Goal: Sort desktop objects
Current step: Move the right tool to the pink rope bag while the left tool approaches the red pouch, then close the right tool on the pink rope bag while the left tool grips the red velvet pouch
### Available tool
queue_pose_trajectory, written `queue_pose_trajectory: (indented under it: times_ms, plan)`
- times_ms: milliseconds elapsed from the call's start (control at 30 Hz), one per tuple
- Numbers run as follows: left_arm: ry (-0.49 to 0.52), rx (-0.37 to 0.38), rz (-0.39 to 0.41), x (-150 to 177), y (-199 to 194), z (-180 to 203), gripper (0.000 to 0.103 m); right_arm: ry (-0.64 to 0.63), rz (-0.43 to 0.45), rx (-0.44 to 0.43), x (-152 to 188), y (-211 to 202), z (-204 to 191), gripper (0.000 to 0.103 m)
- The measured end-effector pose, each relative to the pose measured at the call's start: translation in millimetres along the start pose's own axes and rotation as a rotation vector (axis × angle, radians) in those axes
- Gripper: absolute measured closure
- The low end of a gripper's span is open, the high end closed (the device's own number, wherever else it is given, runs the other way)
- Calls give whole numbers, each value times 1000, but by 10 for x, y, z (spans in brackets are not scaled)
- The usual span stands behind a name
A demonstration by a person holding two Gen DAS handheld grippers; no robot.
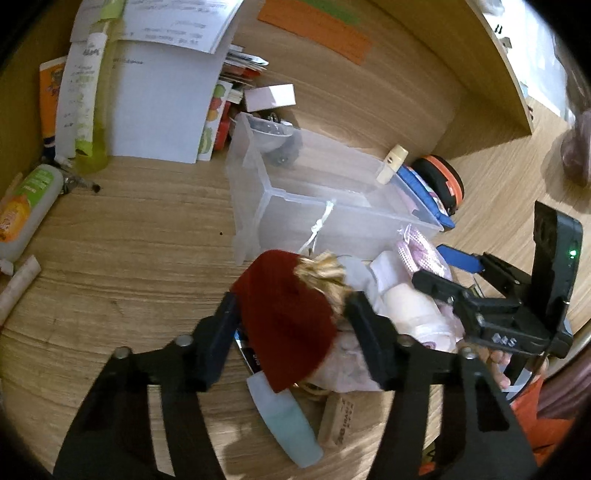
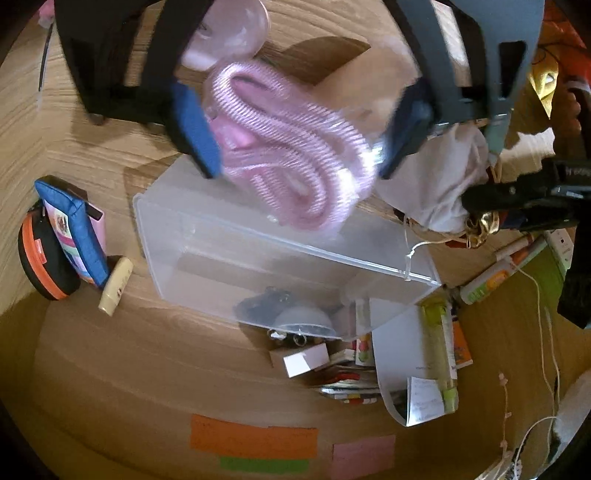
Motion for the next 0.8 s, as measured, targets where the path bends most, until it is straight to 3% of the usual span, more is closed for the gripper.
queue_pose_trajectory:
  times_ms: [67, 100, 367, 400, 467, 600, 800]
  plan:
    - [-1, -6, 2, -6, -26, -15, 53, 1, -12, 16, -7, 18, 44, 53]
    - [-2, -9, 3, -13, -30, -24, 53, 4, -16, 17, 1, 19, 55, 55]
    - [-3, -25, -28, -82, 143, -13, 54, -2, -39, 19, -1, 193, 84, 55]
    - [6, -30, -22, -94, 151, -4, 62, -4, -41, 25, -3, 218, 92, 56]
    - [34, -50, -15, -113, 171, 17, 68, -17, -45, 32, 8, 247, 94, 59]
    - [70, -92, 6, -125, 166, 18, 75, -34, -35, 25, -19, 216, 86, 70]
    - [77, -100, 68, -239, -1, 46, 80, -27, 9, 29, -106, 26, 134, 78]
Point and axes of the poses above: each gripper's, at about its wrist camera, not at the fingertips, and y roughly the way its jaws point, z to its right, x to its underside, the point moved 9 cm from there along y, roughly the way its jaws point
